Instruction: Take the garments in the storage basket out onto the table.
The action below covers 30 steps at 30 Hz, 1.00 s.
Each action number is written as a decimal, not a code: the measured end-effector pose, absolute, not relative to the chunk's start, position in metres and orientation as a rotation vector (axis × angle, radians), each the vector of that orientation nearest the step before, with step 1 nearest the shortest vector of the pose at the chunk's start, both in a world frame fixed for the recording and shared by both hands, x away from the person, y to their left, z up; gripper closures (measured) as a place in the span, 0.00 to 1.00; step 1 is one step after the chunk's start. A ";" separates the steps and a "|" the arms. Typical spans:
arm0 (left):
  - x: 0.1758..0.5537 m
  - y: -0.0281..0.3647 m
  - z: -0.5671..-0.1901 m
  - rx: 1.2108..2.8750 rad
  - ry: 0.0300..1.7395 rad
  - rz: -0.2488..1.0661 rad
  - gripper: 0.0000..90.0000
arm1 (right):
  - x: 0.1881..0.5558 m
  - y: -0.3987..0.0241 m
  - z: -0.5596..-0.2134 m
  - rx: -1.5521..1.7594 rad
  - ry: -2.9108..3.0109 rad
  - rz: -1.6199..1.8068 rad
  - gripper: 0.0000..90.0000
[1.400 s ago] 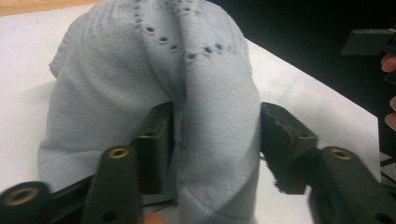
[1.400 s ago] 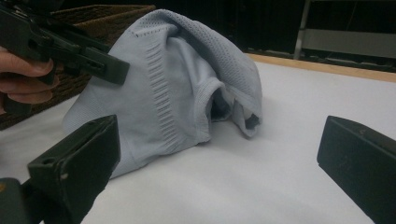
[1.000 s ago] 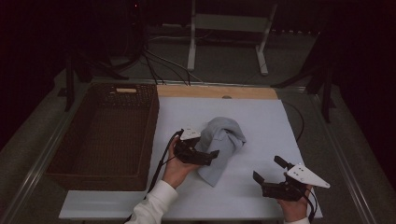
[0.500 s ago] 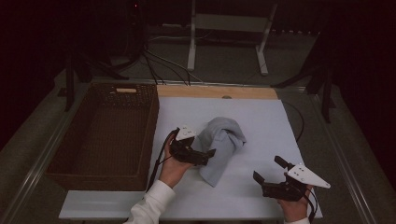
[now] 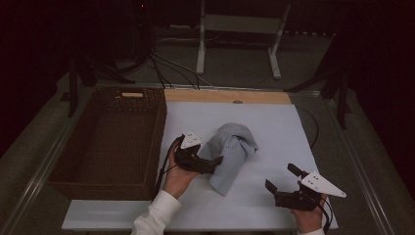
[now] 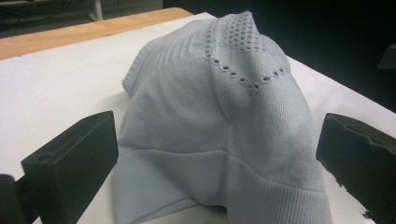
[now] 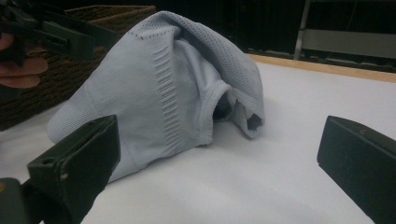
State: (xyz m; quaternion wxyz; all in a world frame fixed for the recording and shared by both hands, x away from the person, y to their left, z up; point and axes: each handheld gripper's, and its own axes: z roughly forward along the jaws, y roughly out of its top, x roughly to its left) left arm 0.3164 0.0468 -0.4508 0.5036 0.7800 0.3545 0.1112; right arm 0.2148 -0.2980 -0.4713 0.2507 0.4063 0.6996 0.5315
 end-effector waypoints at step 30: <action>0.308 0.070 -0.439 1.877 0.862 0.291 0.00 | 0.215 -0.297 -0.472 1.104 1.907 1.451 0.00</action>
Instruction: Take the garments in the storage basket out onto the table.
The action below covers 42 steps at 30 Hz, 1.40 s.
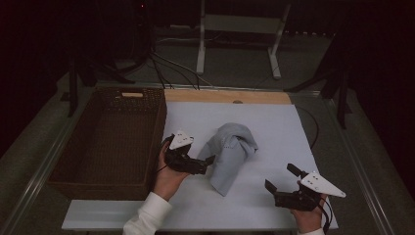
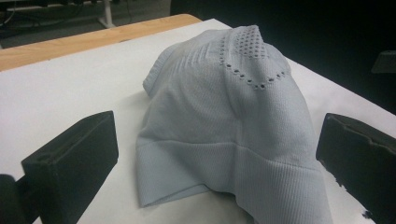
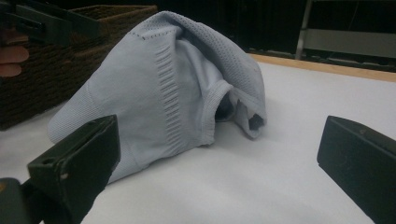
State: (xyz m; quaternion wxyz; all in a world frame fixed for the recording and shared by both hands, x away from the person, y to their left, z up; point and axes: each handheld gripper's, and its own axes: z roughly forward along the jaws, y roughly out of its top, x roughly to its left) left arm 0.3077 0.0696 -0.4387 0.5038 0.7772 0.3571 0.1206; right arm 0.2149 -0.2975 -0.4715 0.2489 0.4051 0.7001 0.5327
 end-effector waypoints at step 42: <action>0.300 0.085 -0.431 1.875 0.860 0.290 0.00 | 0.217 -0.298 -0.473 1.114 1.918 1.439 0.00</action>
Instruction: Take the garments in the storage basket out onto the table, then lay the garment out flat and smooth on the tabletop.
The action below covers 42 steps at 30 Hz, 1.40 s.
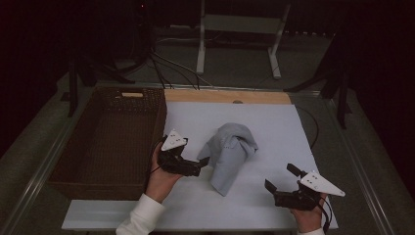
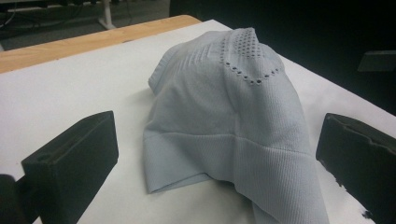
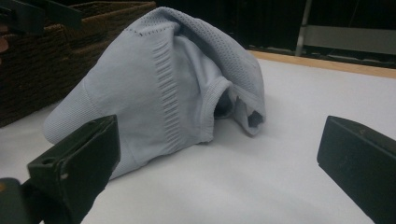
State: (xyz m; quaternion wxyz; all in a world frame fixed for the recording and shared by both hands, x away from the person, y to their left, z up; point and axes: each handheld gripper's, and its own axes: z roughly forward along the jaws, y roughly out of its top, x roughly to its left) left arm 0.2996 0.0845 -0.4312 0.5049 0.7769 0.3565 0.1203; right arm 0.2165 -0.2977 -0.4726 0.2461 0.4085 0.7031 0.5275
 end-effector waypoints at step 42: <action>0.289 0.101 -0.418 1.846 0.892 0.364 0.00 | 0.228 -0.282 -0.465 1.150 1.979 1.421 0.00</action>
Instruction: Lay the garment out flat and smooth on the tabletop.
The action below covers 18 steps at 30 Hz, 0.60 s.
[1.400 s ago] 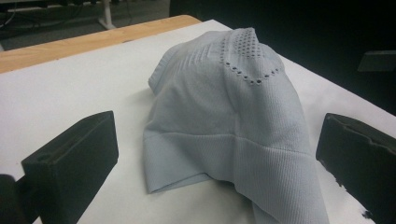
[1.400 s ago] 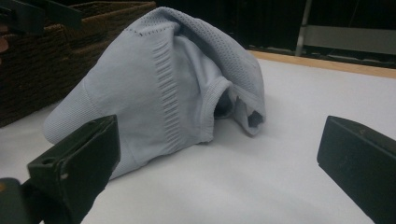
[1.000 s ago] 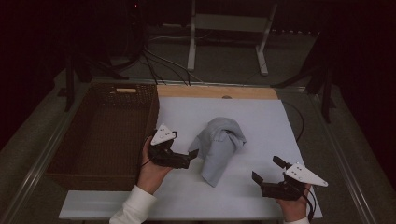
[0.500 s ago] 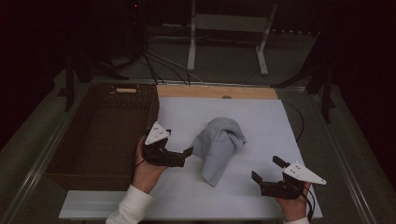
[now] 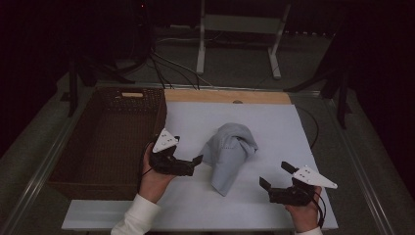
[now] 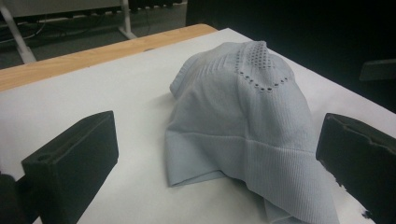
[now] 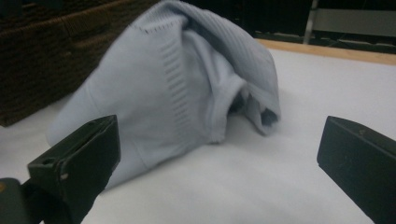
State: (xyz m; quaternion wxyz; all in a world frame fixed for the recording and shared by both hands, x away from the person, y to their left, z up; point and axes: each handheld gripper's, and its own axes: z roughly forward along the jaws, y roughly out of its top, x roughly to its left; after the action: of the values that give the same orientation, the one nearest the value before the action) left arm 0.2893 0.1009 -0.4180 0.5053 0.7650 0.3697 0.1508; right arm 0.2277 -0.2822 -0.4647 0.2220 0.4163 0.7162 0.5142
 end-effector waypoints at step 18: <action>0.288 0.103 -0.416 1.824 0.894 0.348 0.00 | 0.259 -0.244 -0.441 1.111 2.066 1.417 0.00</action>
State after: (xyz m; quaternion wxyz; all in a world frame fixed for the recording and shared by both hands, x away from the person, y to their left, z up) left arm 0.2881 0.1032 -0.4162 0.5146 0.7589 0.3719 0.1448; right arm 0.2594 -0.2439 -0.4411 0.1995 0.3972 0.7387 0.5067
